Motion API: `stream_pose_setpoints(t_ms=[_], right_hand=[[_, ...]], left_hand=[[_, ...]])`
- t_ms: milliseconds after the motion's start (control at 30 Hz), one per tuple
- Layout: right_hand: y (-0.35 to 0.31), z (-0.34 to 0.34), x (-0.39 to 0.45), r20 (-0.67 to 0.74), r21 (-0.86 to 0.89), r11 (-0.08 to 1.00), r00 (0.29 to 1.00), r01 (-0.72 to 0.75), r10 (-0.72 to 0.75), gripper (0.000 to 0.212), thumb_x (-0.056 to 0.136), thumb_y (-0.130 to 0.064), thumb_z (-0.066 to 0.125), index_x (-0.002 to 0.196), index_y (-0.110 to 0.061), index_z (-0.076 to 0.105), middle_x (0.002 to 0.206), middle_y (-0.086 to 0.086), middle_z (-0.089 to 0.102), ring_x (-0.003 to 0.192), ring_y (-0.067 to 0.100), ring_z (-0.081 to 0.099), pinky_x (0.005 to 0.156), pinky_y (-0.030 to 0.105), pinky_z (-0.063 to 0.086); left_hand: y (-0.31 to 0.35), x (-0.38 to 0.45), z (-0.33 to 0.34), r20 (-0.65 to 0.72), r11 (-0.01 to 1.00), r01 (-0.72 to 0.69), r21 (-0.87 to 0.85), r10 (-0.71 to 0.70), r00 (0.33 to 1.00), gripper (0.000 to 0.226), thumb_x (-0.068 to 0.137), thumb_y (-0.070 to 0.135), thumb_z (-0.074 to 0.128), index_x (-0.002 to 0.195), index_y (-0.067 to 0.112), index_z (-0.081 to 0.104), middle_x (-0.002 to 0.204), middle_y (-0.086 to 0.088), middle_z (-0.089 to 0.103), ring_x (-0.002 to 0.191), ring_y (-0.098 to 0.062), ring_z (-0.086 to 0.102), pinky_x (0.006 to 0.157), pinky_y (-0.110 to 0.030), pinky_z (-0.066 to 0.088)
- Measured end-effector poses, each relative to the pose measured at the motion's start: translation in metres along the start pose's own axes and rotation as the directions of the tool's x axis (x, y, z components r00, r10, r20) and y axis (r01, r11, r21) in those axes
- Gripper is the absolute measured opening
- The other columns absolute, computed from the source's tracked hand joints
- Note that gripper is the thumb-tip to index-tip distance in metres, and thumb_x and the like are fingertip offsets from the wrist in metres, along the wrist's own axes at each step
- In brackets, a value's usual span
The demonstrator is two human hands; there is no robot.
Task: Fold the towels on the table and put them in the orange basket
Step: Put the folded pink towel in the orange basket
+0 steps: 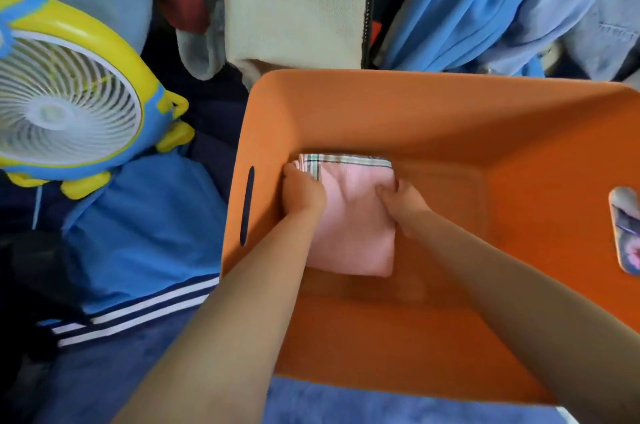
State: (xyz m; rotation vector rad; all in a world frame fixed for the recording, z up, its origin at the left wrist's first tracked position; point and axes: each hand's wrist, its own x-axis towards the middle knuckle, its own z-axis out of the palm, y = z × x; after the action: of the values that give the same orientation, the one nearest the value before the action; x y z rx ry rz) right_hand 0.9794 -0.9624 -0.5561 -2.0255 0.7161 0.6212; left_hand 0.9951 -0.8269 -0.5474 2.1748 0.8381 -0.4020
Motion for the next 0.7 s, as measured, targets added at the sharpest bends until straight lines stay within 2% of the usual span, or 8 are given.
stream_pose_setpoints(t_ms=[100,200,300,367,433,467,533,700], right_hand=[[0.002,0.000,0.008,-0.073,-0.023,0.996,0.993,0.088,-0.089,0.056,0.092,-0.027,0.051,0.136,0.001,0.032,0.135,0.022,0.046,0.123,0.037,0.045,0.097,0.037,0.038],[0.007,0.000,0.003,-0.120,-0.273,0.944,0.967,0.188,-0.227,0.053,0.091,-0.024,0.052,0.131,0.004,0.032,0.132,0.026,0.042,0.119,0.041,0.044,0.092,0.039,0.038],[0.011,0.000,-0.009,-0.103,-0.498,0.747,0.825,0.441,-0.556,0.048,0.083,-0.025,0.049,0.123,0.001,0.048,0.121,0.027,0.053,0.106,0.044,0.055,0.082,0.046,0.049],[0.016,0.003,-0.011,0.102,-0.621,0.575,0.783,0.532,-0.614,0.050,0.073,-0.033,0.041,0.106,-0.001,0.062,0.109,0.025,0.064,0.094,0.042,0.065,0.067,0.048,0.055],[0.024,0.012,-0.010,0.241,-0.627,0.516,0.775,0.584,-0.584,0.065,0.076,-0.039,0.027,0.118,-0.001,0.058,0.130,0.026,0.052,0.124,0.041,0.047,0.087,0.055,0.049],[0.026,0.016,-0.010,0.280,-0.621,0.516,0.782,0.590,-0.557,0.077,0.075,-0.044,0.014,0.133,-0.003,0.045,0.147,0.023,0.031,0.140,0.034,0.019,0.104,0.055,0.033],[0.033,0.020,-0.007,0.317,-0.604,0.550,0.807,0.577,-0.498,0.093,0.066,-0.052,-0.008,0.147,-0.012,0.015,0.156,0.012,-0.005,0.136,0.018,-0.021,0.117,0.044,0.006],[0.018,0.024,-0.001,0.362,-0.654,0.544,0.850,0.525,-0.384,0.057,0.098,-0.038,0.017,0.147,-0.016,-0.003,0.154,0.007,-0.021,0.142,0.024,-0.021,0.118,0.043,-0.002]], left_hand=[[-0.006,0.005,0.004,-0.012,0.992,-0.117,0.044,0.118,0.993,0.049,0.092,-0.001,0.039,0.139,-0.003,0.026,0.142,-0.023,0.039,0.133,-0.034,0.037,0.107,-0.034,0.029],[-0.021,0.002,0.007,-0.056,0.929,-0.321,0.186,0.336,0.940,0.065,0.085,-0.013,0.042,0.144,-0.001,0.019,0.149,-0.020,0.026,0.139,-0.030,0.027,0.113,-0.031,0.026],[-0.036,0.004,0.017,-0.150,0.611,-0.673,0.418,0.777,0.612,0.050,0.071,-0.012,0.038,0.120,-0.008,0.050,0.120,-0.031,0.057,0.119,-0.038,0.041,0.101,-0.042,0.040],[-0.041,0.000,0.018,0.005,0.468,-0.736,0.489,0.842,0.539,0.043,0.074,0.001,0.035,0.114,-0.004,0.052,0.111,-0.027,0.064,0.114,-0.033,0.043,0.100,-0.040,0.035],[-0.038,-0.007,0.015,0.242,0.413,-0.726,0.550,0.752,0.612,0.046,0.088,0.013,0.036,0.131,-0.001,0.044,0.136,-0.024,0.048,0.133,-0.032,0.036,0.111,-0.036,0.027],[-0.044,-0.006,0.016,0.341,0.402,-0.709,0.579,0.670,0.659,0.051,0.096,0.021,0.033,0.143,0.001,0.028,0.151,-0.020,0.026,0.143,-0.028,0.019,0.117,-0.034,0.015],[-0.050,-0.002,0.014,0.438,0.429,-0.655,0.623,0.502,0.746,0.060,0.100,0.032,0.025,0.148,0.006,0.000,0.157,-0.011,-0.008,0.146,-0.022,-0.008,0.118,-0.031,-0.005],[-0.051,0.005,0.013,0.379,0.504,-0.562,0.656,0.423,0.823,0.066,0.100,0.037,0.024,0.147,0.004,-0.008,0.156,-0.014,-0.015,0.146,-0.024,-0.011,0.117,-0.031,-0.008]])
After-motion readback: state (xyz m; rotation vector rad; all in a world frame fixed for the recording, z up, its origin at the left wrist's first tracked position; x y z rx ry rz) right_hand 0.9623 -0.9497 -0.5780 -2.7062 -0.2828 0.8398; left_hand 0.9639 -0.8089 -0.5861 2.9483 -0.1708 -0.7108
